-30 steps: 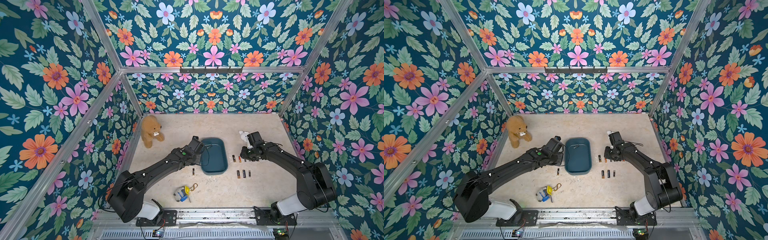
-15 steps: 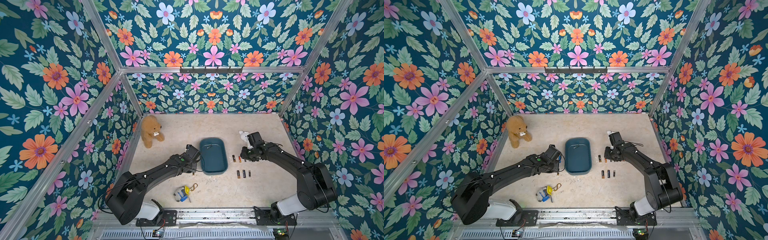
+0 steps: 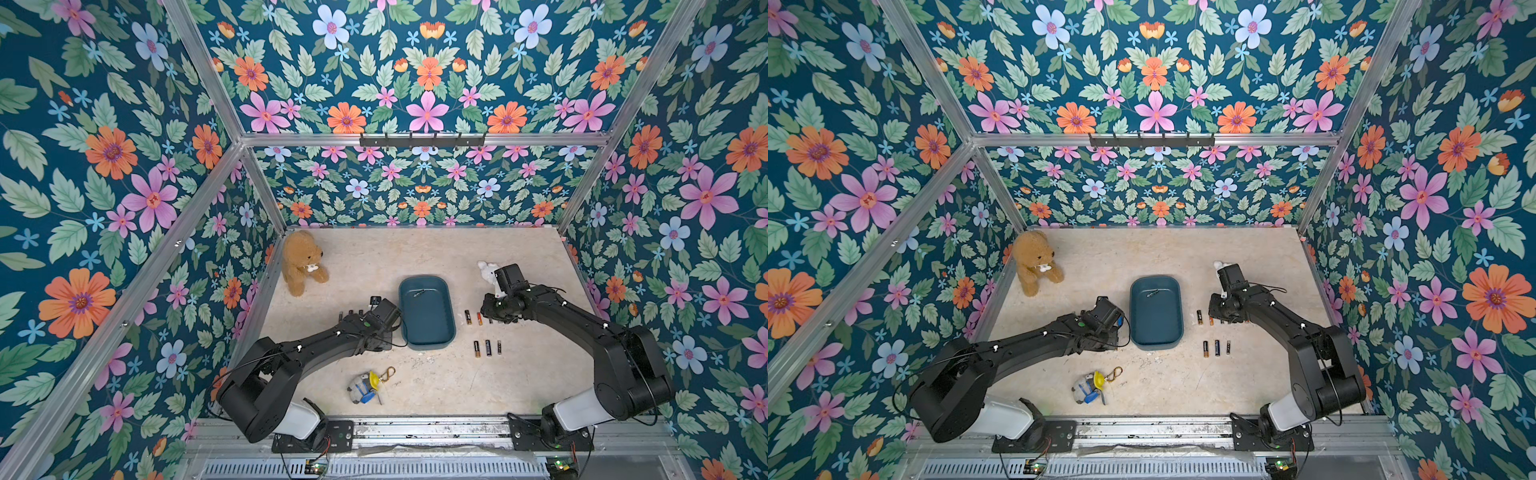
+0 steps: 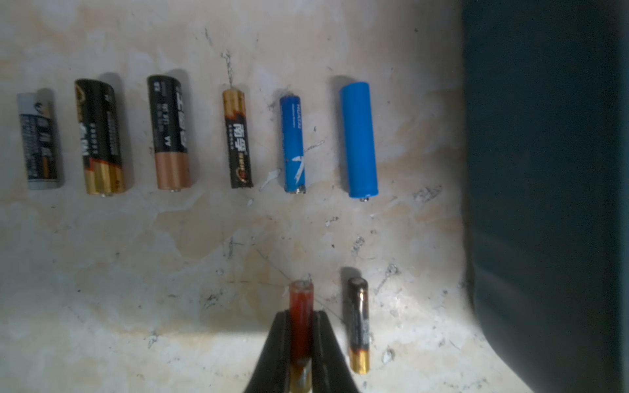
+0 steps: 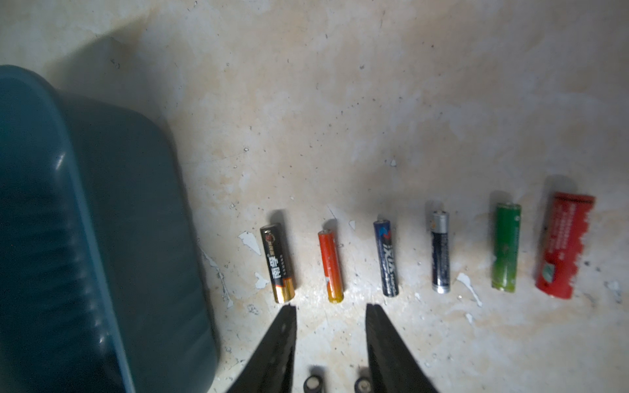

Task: Take the batteries out of the storage box
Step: Place the battery at the center of the board.

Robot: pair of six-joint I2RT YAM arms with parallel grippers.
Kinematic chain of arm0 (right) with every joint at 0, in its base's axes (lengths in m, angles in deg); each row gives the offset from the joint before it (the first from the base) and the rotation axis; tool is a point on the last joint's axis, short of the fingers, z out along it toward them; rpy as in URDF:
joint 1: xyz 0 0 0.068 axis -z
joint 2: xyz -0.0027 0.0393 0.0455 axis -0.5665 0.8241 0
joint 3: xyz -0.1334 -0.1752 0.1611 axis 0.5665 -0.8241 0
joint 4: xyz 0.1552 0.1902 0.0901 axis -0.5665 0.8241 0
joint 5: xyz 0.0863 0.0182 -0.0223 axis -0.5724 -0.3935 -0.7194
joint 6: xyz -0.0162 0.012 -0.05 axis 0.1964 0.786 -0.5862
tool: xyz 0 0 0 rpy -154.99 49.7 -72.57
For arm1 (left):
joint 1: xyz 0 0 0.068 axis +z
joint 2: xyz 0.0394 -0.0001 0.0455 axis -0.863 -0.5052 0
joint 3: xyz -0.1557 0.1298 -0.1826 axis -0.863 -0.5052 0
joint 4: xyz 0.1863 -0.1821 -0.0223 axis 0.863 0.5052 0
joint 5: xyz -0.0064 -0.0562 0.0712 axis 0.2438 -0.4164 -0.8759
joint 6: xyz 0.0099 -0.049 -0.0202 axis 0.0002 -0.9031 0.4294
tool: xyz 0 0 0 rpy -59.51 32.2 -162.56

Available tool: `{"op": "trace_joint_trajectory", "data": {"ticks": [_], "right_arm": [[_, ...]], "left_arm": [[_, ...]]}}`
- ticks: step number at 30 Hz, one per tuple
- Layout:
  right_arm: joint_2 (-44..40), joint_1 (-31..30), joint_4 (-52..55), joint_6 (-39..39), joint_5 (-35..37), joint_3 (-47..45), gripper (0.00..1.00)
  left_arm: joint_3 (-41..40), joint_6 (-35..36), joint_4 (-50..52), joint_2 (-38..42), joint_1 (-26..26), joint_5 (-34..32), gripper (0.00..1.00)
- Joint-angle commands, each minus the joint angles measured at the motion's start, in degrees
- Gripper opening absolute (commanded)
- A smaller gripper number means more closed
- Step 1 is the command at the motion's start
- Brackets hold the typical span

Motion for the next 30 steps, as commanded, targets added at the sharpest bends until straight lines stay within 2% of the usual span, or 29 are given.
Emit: {"op": "trace_joint_trajectory", "data": {"ticks": [1, 30], "right_arm": [[-0.28, -0.03, 0.4, -0.18, 0.24, 0.27, 0.39], [-0.17, 0.02, 0.22, -0.18, 0.24, -0.35, 0.4]], "left_arm": [[0.4, -0.28, -0.83, -1.14, 0.11, 0.33, 0.07], [-1.5, -1.47, -1.09, -3.81, 0.29, 0.39, 0.09]]}}
